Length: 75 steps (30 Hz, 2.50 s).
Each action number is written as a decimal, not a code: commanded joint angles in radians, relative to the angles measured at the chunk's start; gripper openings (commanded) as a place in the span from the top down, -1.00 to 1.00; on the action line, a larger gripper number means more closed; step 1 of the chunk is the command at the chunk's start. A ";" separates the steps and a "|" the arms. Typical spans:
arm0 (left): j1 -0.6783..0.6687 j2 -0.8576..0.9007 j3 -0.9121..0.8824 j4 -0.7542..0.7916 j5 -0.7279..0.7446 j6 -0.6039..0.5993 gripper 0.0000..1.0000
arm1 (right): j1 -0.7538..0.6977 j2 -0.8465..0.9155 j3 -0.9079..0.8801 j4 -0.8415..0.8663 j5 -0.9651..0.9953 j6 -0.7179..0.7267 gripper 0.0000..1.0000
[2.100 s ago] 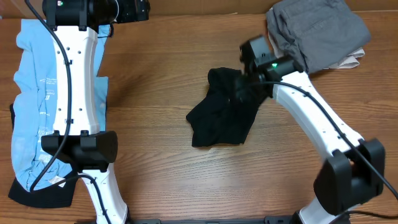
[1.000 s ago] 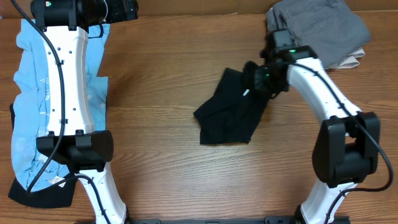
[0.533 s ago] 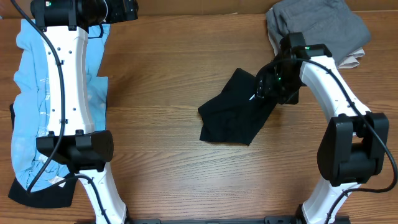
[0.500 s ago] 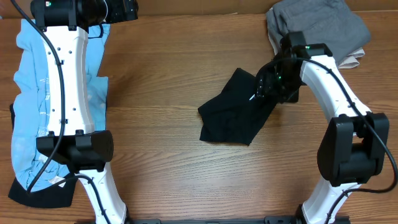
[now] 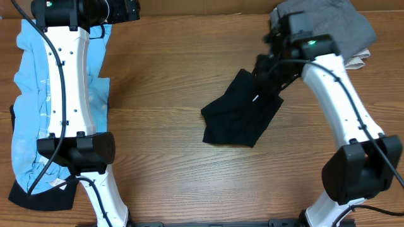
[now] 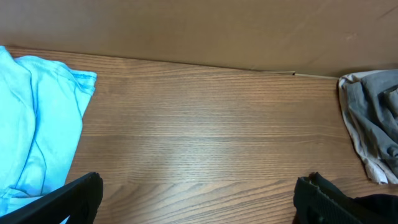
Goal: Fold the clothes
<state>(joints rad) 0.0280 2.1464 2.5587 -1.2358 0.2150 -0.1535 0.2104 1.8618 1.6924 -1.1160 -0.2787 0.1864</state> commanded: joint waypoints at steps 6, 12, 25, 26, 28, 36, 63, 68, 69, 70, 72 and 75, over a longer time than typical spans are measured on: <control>0.001 0.006 0.000 -0.031 -0.009 0.019 -1.00 | 0.083 -0.002 -0.204 0.137 -0.031 0.126 0.77; 0.001 0.006 0.000 -0.049 -0.009 0.019 -1.00 | 0.074 -0.002 -0.307 0.129 -0.014 0.130 0.86; 0.000 0.006 0.000 -0.073 -0.009 0.019 -1.00 | 0.018 -0.002 -0.317 -0.088 0.120 0.160 0.89; -0.001 0.006 0.000 -0.074 -0.009 0.019 -1.00 | 0.018 -0.002 -0.320 -0.089 0.120 0.160 0.89; -0.002 0.006 0.000 -0.077 -0.009 0.019 -1.00 | 0.018 -0.002 -0.332 -0.076 0.120 0.163 0.89; -0.002 0.006 0.000 -0.079 -0.009 0.020 -1.00 | 0.019 -0.042 -0.309 -0.033 0.033 0.147 0.20; -0.002 0.008 0.000 -0.077 -0.016 0.080 -1.00 | 0.198 -0.053 -0.429 0.108 0.237 0.376 0.36; -0.002 0.008 0.000 -0.076 -0.016 0.080 -1.00 | 0.198 -0.055 -0.436 0.126 0.245 0.391 0.92; -0.002 0.008 0.000 -0.076 -0.017 0.080 -1.00 | 0.198 -0.055 -0.431 0.122 0.244 0.391 0.92; -0.002 0.008 0.000 -0.076 -0.016 0.080 -1.00 | 0.197 -0.059 -0.420 0.106 0.244 0.391 0.92; -0.002 0.008 0.000 -0.076 -0.016 0.080 -1.00 | 0.192 -0.067 -0.389 0.047 0.244 0.391 0.92; -0.002 0.008 0.000 -0.073 -0.016 0.080 -1.00 | 0.185 -0.078 -0.351 -0.072 0.245 0.391 0.92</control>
<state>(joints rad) 0.0280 2.1464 2.5587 -1.3128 0.2047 -0.0967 0.4053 1.8061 1.2842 -1.1275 -0.0452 0.5690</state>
